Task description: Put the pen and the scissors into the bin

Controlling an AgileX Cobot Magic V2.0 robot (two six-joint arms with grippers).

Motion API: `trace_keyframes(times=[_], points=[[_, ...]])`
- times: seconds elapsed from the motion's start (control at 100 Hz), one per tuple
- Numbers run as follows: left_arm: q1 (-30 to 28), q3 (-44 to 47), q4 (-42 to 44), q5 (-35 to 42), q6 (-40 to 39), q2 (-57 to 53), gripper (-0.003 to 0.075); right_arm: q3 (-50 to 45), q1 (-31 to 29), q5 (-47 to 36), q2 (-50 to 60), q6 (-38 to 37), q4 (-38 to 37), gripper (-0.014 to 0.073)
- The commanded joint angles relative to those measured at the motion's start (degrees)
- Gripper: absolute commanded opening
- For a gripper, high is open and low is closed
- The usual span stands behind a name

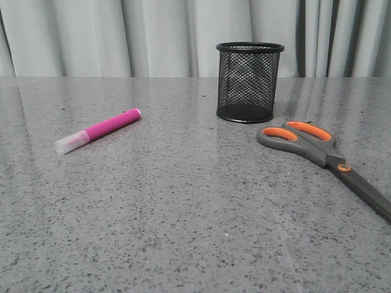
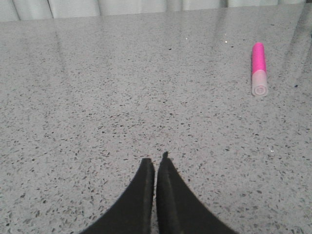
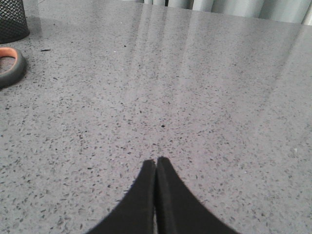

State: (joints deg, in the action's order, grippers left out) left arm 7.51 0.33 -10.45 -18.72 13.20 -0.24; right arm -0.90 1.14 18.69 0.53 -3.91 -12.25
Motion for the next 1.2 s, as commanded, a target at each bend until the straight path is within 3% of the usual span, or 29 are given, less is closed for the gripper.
trace_keyframes(times=[0.0, 0.46, 0.62, 0.71, 0.86, 0.94, 1.08, 1.19], points=[[-0.2, 1.3, -0.4, 4.1, -0.4, -1.8, -0.0020, -0.5, -0.4, -1.5, 1.4, 0.4, -0.2, -0.0073], [-0.2, 1.3, -0.4, 4.1, -0.4, -1.8, -0.0020, -0.4, -0.4, -1.5, 1.4, 0.4, -2.4, -0.0073], [-0.2, 1.3, -1.1, 4.2, -0.4, -1.8, -0.0020, -0.4, -0.4, -7.4, 1.4, 0.4, -14.5, -0.0073], [-0.2, 1.3, -11.6, 7.0, -0.4, -1.8, -0.0020, -0.4, -0.4, -18.0, 1.4, 0.4, -15.2, -0.0073], [-0.2, 1.3, -46.1, 11.9, -0.4, -1.8, -0.0020, -0.4, -0.4, -36.1, 1.4, 0.3, -15.1, -0.0073], [-0.2, 1.3, -56.3, 13.9, -0.4, -1.8, -0.0020, -0.4, -0.4, -43.2, 1.4, -4.2, -13.2, -0.0073], [-0.2, 1.3, -67.9, 17.4, -0.4, -1.8, -0.0020, -0.3, -0.4, -36.4, 1.4, -23.0, 1.5, -0.0073], [-0.2, 1.3, -72.4, 17.2, -0.4, -1.8, -0.0020, 0.3, -0.4, -32.6, 1.4, -24.9, 12.2, -0.0073]])
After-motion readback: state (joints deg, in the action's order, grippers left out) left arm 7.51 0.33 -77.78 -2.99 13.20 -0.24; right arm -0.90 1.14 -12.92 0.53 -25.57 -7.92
